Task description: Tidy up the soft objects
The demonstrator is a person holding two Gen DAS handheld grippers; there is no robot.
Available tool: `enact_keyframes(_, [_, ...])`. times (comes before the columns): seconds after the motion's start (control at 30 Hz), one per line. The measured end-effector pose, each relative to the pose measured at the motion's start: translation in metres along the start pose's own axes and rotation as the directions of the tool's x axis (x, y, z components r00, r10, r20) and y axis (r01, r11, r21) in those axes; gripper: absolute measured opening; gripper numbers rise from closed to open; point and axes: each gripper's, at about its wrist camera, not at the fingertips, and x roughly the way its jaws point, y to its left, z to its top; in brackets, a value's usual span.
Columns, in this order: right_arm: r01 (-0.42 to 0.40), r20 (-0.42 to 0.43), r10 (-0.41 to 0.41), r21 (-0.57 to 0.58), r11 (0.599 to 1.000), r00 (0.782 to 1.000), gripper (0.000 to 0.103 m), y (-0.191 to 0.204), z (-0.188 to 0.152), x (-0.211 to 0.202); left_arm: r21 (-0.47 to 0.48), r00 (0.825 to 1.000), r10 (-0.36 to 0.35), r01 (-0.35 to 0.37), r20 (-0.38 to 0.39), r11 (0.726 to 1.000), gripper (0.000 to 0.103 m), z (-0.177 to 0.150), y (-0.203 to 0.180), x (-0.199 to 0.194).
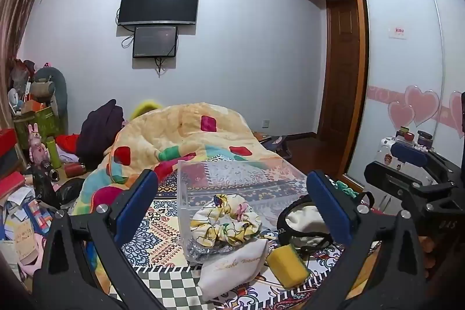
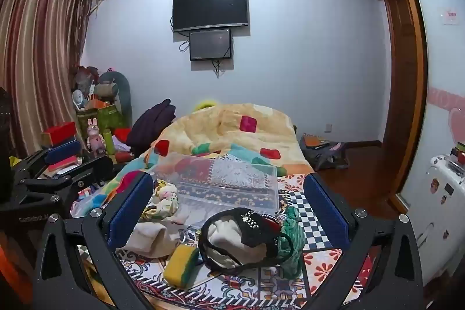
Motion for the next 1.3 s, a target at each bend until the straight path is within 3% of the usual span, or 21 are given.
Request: enact_keyframes(1.3, [-0.024,0.045,0.023,0.009,1.000,0.999,0.103,0.001,0.006,-0.011,0.013,1.000,-0.010,0.010,0.021,1.000,0.103,-0.001,-0.002,-0.002])
